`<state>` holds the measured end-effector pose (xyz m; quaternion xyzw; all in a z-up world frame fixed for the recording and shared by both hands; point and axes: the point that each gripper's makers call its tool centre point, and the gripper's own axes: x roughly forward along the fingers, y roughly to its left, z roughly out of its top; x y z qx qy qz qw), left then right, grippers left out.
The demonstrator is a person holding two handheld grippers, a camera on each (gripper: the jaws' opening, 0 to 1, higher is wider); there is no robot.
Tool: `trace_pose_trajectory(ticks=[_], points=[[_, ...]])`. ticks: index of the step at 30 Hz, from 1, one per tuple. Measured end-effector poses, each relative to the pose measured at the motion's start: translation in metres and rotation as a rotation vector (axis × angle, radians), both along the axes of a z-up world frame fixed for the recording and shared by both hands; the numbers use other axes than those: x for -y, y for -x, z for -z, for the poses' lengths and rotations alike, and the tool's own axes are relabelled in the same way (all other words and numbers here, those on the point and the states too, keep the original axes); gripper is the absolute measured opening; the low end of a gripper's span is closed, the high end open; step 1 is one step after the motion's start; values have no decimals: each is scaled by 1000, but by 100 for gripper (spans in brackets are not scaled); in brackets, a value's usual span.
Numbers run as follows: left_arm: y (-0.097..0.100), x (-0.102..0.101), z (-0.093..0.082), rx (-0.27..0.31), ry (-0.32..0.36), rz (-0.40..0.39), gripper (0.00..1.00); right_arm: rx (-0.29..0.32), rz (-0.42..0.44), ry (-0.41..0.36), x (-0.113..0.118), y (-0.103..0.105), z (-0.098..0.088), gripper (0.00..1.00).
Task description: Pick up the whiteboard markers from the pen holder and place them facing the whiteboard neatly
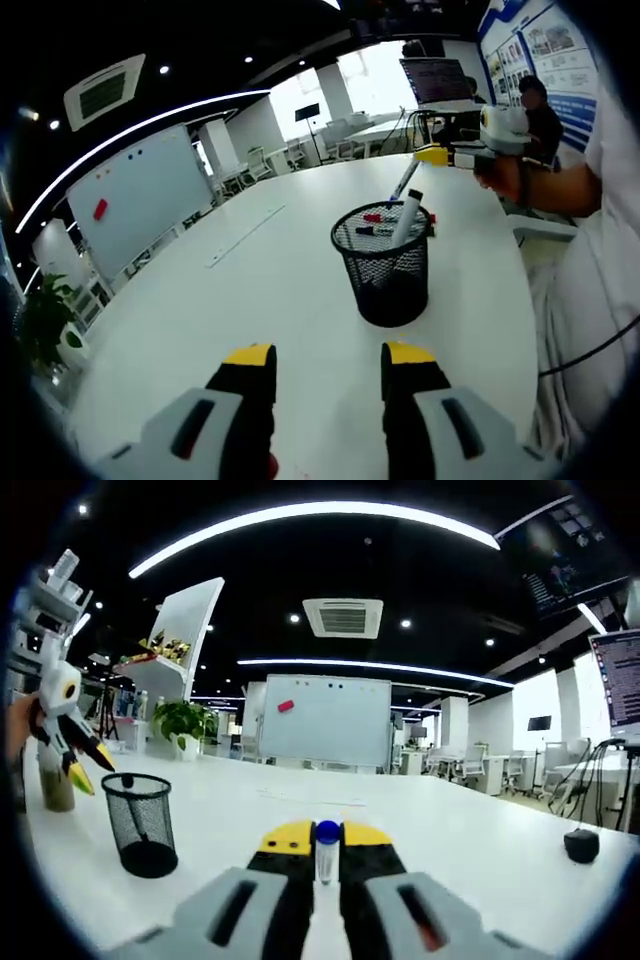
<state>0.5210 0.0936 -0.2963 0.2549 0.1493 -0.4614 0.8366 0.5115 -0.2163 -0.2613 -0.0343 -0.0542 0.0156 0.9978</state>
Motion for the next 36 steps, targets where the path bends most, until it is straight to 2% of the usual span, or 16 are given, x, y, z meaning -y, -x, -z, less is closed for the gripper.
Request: trace_pose_trajectory(ticks=[4,5,7,9,12,16,18,22,36], points=[[0,0,-1,-2,6,-3,44,-29,21,-30,6,-1,9,7],[0,0,-1,-2,5,-4,44,-41,38,-57,9,0,13,7],[0,0,-2,0,5,-7,44,-88,28,-111,6,0,26,7],[0,0,-2,0,5,-7,44,-139,43,-107,4,2,40,7],[0,0,-1,1,3,-8,44,-176,62,-103,3,6,54,7],[0,0,-1,3,-2,-8,44,-271,67,-140,0,11,74,7],[0,-1,0,3,-3,-8,44,-291,83,-153,4,11,77,7],[0,0,0,3,-5,-7,44,-329,64,-157,1,12,84,7],[0,0,0,6,-8,-6,45,-382,60,-148,2,11,93,8]])
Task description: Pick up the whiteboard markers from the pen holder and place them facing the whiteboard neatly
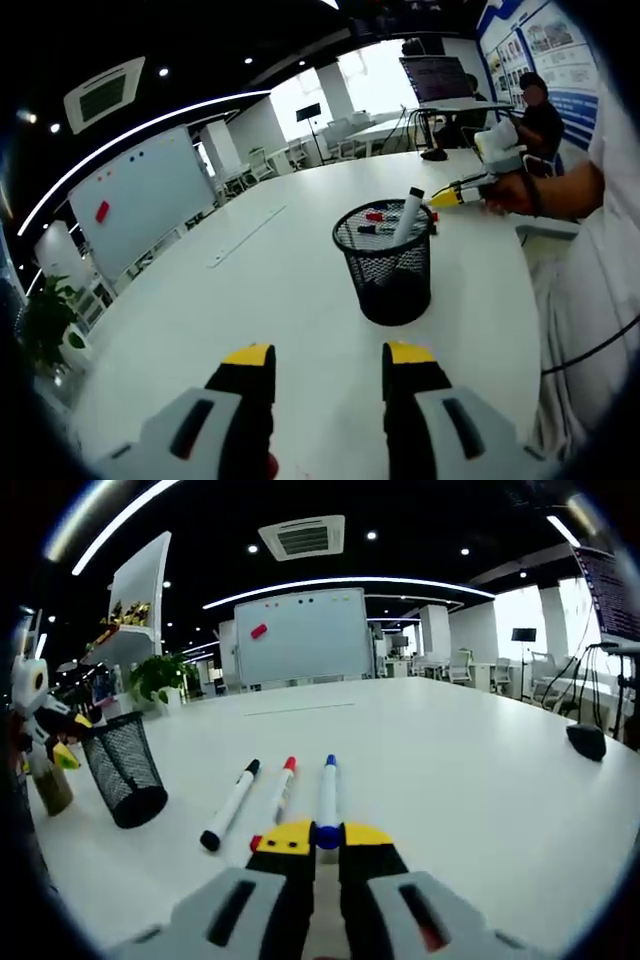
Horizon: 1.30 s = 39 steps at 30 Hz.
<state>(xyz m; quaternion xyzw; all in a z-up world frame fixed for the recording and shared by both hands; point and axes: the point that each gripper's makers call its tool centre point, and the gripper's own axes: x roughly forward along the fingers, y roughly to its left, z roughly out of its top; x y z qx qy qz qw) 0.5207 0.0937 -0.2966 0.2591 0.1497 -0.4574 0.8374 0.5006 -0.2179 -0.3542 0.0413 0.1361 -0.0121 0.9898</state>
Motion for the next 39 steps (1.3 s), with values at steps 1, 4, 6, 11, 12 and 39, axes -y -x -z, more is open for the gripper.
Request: trace_pose_trajectory(ticks=[1,4,6,11,12,39], points=[[0,0,0,0,0,0,45,-4,-3,1,-1,0,1,8],[0,0,0,0,0,0,45,-15,-9,5,-3,0,3,8],[1,0,0,2,1,1,45,-19,-8,6,-2,0,4,8],[0,0,-1,5,1,-1,45,-24,-8,10,-2,-1,6,8],[1,0,-1,6,1,0,45,-27,-11,11,-2,-1,6,8],[3,1,-2,11,3,4,45,-40,-21,9,-4,0,9,11]])
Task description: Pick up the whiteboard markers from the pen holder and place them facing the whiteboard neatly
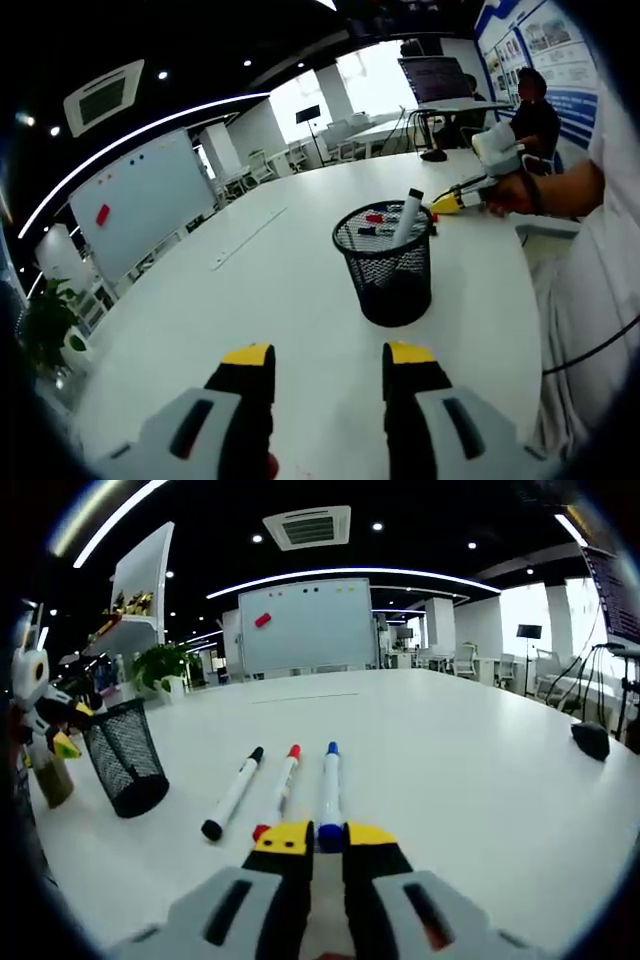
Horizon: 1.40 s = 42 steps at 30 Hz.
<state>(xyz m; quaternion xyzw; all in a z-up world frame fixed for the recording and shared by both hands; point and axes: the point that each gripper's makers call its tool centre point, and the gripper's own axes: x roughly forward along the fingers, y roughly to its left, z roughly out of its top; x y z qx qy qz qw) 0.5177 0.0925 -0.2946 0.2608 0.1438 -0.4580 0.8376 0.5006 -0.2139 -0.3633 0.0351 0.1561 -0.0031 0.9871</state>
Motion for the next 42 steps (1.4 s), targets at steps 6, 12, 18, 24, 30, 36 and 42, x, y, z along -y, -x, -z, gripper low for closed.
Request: trace_pose_trajectory(ticks=[6,12,18,24,30,36,42], points=[[0,0,0,1,1,-1,45,-5,-1,-6,-1,0,0,13],[1,1,0,1,1,0,45,-6,-18,28,0,4,-7,16],[2,1,-1,4,2,2,46,15,-20,50,2,6,-18,17],[2,2,-1,6,2,5,46,44,-58,57,0,3,-32,18],[2,1,-1,6,3,4,46,83,-127,90,-11,1,-44,20],[2,1,-1,4,2,5,46,114,-173,101,-16,-1,-57,20],[2,1,-1,2,2,6,46,140,-256,117,-28,-3,-69,20]])
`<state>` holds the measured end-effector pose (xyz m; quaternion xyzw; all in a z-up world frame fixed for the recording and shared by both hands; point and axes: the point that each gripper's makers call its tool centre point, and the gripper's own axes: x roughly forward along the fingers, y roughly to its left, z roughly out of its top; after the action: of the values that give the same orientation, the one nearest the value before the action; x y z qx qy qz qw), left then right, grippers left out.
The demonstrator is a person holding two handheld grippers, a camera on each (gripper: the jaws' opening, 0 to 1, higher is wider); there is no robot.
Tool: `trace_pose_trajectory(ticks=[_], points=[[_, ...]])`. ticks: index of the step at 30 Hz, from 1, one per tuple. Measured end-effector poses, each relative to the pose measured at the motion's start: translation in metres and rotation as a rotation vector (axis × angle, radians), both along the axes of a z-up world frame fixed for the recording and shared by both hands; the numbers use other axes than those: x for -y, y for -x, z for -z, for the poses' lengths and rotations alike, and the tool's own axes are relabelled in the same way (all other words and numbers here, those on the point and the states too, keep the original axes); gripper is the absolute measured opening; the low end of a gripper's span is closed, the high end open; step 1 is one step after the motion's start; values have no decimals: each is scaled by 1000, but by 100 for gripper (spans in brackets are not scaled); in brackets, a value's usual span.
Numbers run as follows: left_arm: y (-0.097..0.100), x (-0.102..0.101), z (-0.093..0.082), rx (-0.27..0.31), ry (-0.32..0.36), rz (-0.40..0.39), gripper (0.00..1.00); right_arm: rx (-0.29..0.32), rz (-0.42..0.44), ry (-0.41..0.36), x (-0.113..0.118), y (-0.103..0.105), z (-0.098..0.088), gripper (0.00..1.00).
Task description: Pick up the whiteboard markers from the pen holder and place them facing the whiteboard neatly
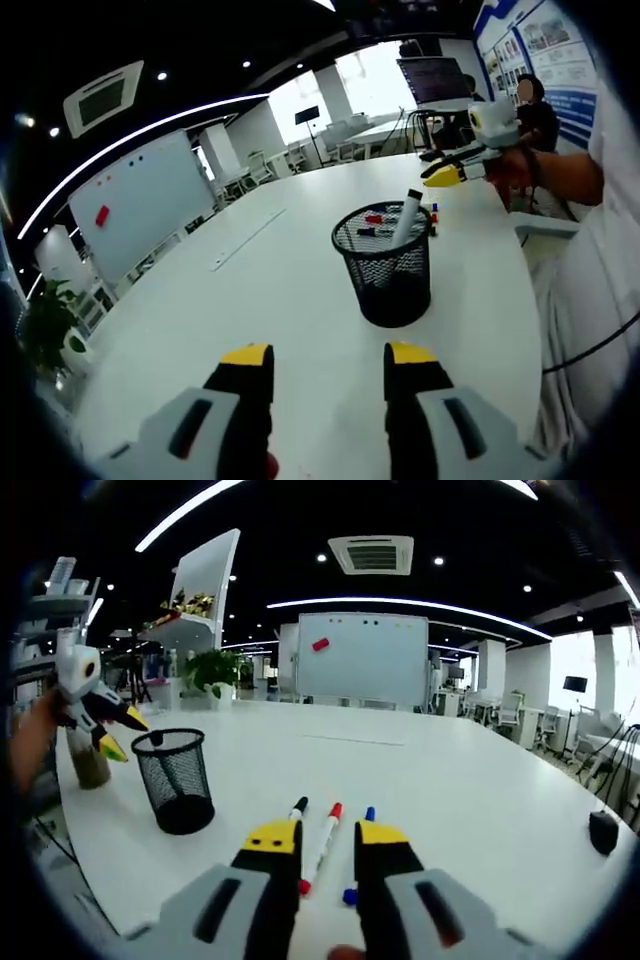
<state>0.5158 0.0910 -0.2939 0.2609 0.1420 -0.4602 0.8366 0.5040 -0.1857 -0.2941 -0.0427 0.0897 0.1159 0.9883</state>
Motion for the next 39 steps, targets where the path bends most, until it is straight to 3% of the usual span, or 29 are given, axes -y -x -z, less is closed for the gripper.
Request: trace_pose_trajectory(ticks=[8,20,30,39], points=[[0,0,0,-4,-1,-3,46,-12,-141,48,-27,3,-4,20],[-1,-1,1,-11,-1,-7,45,-9,-422,82,-99,24,-11,21],[-2,-2,1,-13,-1,-6,44,16,-516,60,-130,24,-35,21],[-3,-2,1,-14,-1,-6,44,-12,-540,58,-145,17,-37,21]])
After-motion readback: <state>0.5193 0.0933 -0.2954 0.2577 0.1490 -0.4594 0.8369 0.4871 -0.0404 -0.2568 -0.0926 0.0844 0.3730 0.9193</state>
